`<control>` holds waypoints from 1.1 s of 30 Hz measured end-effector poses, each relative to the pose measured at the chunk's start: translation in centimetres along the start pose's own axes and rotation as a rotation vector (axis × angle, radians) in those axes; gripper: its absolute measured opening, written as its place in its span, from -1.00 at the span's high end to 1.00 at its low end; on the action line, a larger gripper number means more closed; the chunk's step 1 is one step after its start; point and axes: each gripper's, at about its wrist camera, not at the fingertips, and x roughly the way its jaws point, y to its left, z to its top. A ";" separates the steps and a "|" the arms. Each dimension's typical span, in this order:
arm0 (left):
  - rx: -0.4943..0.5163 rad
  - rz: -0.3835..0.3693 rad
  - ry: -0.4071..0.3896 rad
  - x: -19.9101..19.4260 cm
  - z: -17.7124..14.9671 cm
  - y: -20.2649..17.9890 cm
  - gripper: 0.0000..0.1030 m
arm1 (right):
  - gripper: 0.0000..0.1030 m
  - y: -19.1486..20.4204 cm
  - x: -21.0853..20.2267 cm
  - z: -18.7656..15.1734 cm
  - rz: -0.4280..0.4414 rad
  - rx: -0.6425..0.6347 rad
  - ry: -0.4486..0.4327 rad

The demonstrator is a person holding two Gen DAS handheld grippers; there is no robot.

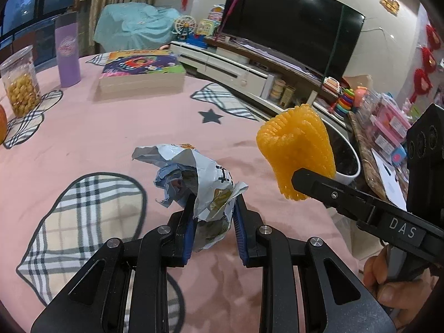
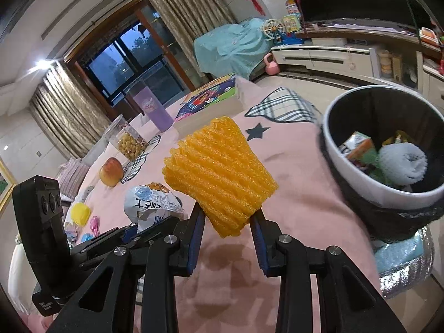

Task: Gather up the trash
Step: 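Carry the white wrapper and orange foam net over the trash bin with both tools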

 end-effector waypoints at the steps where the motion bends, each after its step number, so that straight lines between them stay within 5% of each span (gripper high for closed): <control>1: 0.005 -0.003 0.000 0.0 0.0 -0.3 0.55 | 0.35 -0.2 -0.3 -0.1 -0.004 0.003 -0.003; 33: 0.161 -0.082 0.004 1.8 1.9 -9.4 0.55 | 0.35 -6.9 -7.0 0.2 -0.118 0.104 -0.106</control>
